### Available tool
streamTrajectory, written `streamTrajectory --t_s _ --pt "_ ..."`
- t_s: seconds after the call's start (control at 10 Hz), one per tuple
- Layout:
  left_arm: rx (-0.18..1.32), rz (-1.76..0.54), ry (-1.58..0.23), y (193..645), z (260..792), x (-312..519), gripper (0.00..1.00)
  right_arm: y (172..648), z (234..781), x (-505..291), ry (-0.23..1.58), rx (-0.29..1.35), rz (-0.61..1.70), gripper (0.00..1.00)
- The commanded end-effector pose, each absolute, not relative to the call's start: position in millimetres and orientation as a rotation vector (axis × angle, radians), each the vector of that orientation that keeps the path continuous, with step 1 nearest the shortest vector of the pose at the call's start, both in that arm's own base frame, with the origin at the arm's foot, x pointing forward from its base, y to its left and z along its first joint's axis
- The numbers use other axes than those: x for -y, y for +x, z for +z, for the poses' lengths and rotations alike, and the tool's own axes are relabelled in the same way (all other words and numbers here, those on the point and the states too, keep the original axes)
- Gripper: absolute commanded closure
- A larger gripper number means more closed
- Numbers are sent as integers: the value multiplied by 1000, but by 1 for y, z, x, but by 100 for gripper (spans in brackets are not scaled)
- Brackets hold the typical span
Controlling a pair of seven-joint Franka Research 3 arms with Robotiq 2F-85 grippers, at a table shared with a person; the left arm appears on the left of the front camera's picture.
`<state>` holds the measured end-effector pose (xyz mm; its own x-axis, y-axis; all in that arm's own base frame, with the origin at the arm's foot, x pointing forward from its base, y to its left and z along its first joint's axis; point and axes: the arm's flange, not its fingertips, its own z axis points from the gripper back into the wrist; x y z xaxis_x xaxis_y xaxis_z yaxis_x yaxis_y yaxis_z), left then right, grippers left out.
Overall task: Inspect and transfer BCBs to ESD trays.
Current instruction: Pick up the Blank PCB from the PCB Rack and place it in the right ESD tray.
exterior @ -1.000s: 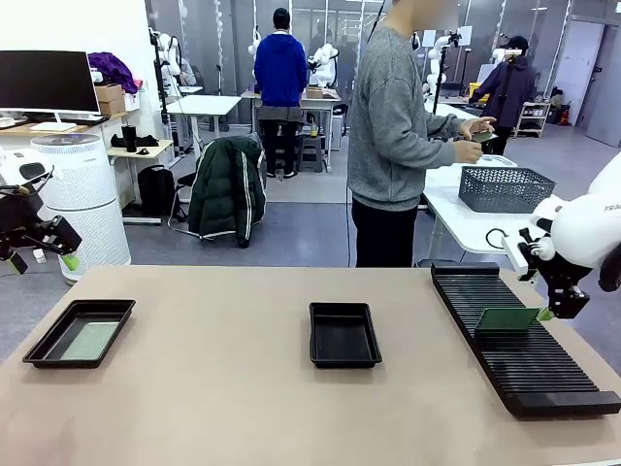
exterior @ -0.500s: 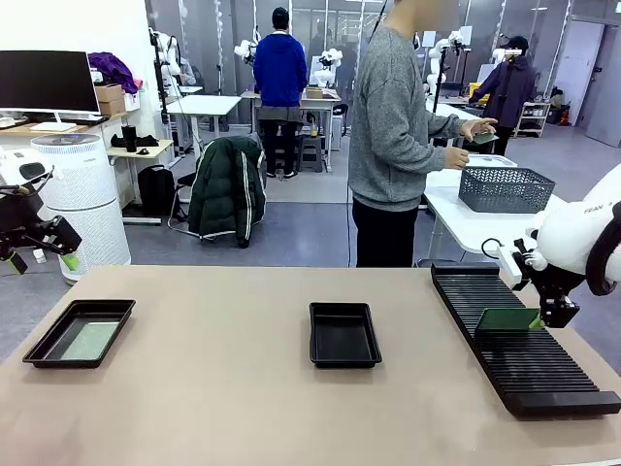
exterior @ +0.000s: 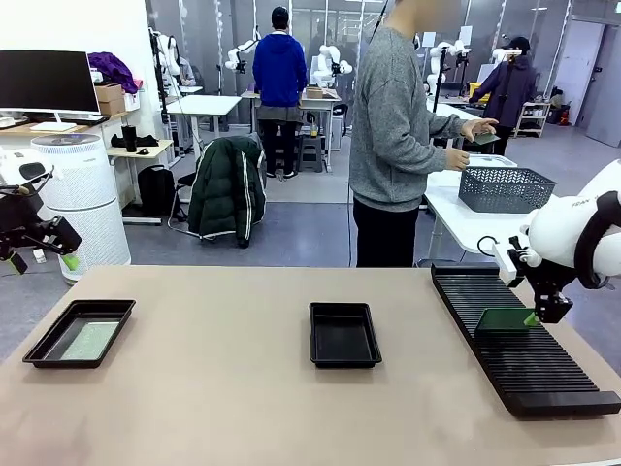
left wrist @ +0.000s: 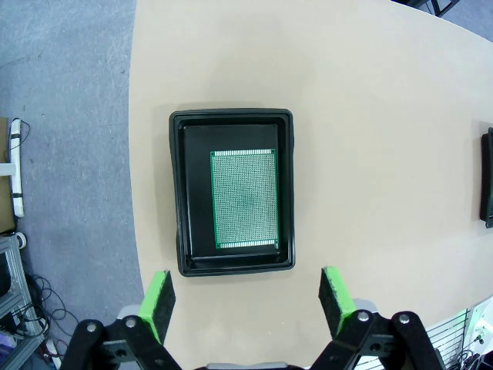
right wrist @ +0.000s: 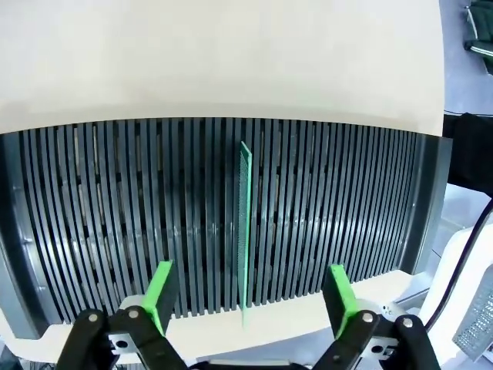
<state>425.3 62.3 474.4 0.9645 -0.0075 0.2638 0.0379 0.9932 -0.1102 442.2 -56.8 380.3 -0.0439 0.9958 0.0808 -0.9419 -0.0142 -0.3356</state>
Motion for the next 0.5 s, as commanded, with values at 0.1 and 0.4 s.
streamTrajectory --t_s 0.1,0.4 --pt "271 -22 -107 426 473 -64 0 450 376 61 -193 329 1596 44" --pt "271 -22 -107 426 473 -64 0 448 376 61 -185 312 1587 100"
